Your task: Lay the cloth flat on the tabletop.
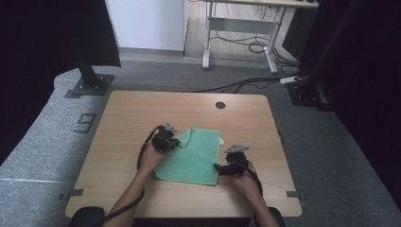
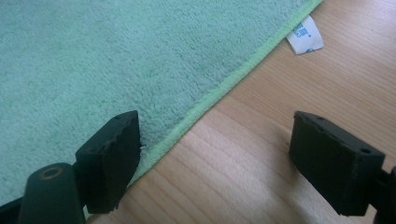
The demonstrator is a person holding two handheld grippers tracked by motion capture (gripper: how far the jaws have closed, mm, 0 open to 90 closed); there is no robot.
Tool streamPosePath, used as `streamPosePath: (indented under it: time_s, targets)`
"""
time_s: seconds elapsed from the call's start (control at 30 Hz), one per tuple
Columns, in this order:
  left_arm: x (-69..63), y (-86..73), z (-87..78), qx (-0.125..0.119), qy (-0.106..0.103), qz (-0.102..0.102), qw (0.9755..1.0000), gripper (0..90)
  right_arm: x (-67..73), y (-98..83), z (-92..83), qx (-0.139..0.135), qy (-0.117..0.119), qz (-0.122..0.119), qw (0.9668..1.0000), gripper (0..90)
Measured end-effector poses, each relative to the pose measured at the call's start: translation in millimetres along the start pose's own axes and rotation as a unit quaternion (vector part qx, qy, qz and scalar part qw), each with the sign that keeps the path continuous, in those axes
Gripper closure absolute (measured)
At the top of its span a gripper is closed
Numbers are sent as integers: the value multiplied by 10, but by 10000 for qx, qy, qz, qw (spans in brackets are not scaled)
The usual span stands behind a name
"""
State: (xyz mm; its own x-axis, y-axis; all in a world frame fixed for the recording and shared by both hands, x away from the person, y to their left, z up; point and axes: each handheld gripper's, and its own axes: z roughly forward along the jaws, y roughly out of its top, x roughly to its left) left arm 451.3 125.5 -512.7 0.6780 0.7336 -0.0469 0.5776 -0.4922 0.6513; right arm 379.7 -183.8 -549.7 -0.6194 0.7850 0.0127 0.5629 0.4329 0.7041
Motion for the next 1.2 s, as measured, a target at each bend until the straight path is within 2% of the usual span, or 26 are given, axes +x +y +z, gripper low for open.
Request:
streamPosePath:
  time_s: [0.13,0.23,0.33,0.4,0.43,0.53,0.63,0.7,0.8,0.9,1.1,1.2]
  targets:
    - [156,49,-129,-217,70,-339,9992,841,-29,-23,-31,32,16,-22,10000,170]
    - [305,35,-159,-234,185,-604,9977,804,-47,-39,-49,40,30,-32,10000,170]
    - [438,0,-158,-118,573,-659,9961,686,-55,-54,-58,17,28,-30,10000,170]
    - [496,-20,-186,-218,661,-745,9948,572,-55,-60,-59,-1,27,-27,10000,170]
    - [514,-26,-211,-273,630,-760,9947,523,-53,-62,-59,-12,20,-19,10000,169]
    - [483,-41,-245,-324,535,-684,9957,388,-55,-69,-59,-43,23,-26,10000,167]
    - [394,-105,-270,-282,489,-429,9975,273,-57,-75,-59,-65,26,-26,10000,165]
    - [353,-163,-274,-275,488,-364,9978,223,-60,-73,-58,-58,28,-31,10000,160]
    - [299,-294,-255,-199,425,-328,9984,189,-70,-65,-50,-27,21,-11,10000,143]
    - [242,-437,-233,-94,454,-269,9986,163,-86,-60,-43,-35,-17,45,10000,143]
    - [152,-654,-205,-3,776,-276,9966,147,-112,-60,-39,-54,-67,83,9999,139]
    - [155,-705,-210,-97,779,-440,9959,145,-125,-55,-31,-59,-82,90,9999,134]
